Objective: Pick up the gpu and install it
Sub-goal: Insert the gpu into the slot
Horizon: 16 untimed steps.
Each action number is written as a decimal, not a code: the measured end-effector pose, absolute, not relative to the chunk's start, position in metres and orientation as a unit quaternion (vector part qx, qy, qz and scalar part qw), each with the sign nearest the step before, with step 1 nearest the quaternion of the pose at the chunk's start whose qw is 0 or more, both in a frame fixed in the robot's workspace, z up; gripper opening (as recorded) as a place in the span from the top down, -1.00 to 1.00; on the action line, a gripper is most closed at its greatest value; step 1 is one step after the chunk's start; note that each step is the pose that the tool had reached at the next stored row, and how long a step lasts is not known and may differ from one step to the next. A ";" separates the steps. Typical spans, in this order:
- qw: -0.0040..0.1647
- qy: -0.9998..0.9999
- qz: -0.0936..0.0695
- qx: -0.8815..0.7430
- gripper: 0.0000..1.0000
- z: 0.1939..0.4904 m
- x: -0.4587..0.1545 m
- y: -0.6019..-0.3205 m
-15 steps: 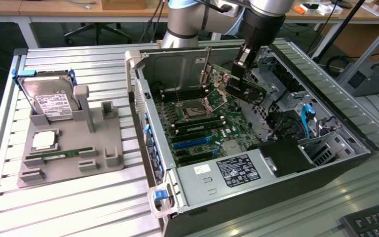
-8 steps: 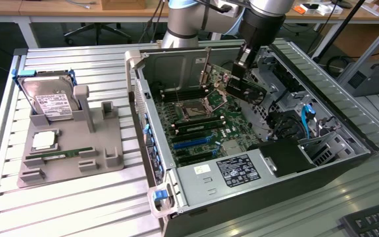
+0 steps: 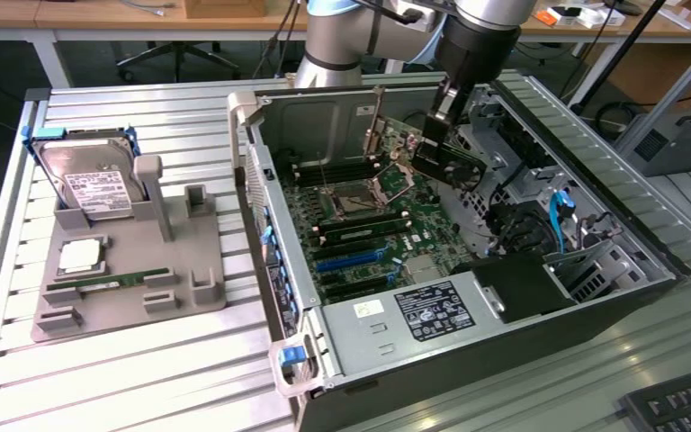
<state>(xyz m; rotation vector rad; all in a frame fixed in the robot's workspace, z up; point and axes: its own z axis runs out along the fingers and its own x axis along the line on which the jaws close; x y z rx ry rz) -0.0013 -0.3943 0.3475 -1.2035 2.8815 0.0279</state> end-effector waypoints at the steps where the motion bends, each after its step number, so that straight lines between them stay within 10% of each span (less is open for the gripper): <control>1: 0.009 0.922 0.009 -0.387 0.47 0.347 -0.001 -0.394; 16: 0.009 0.915 0.009 -0.403 0.47 0.347 -0.001 -0.394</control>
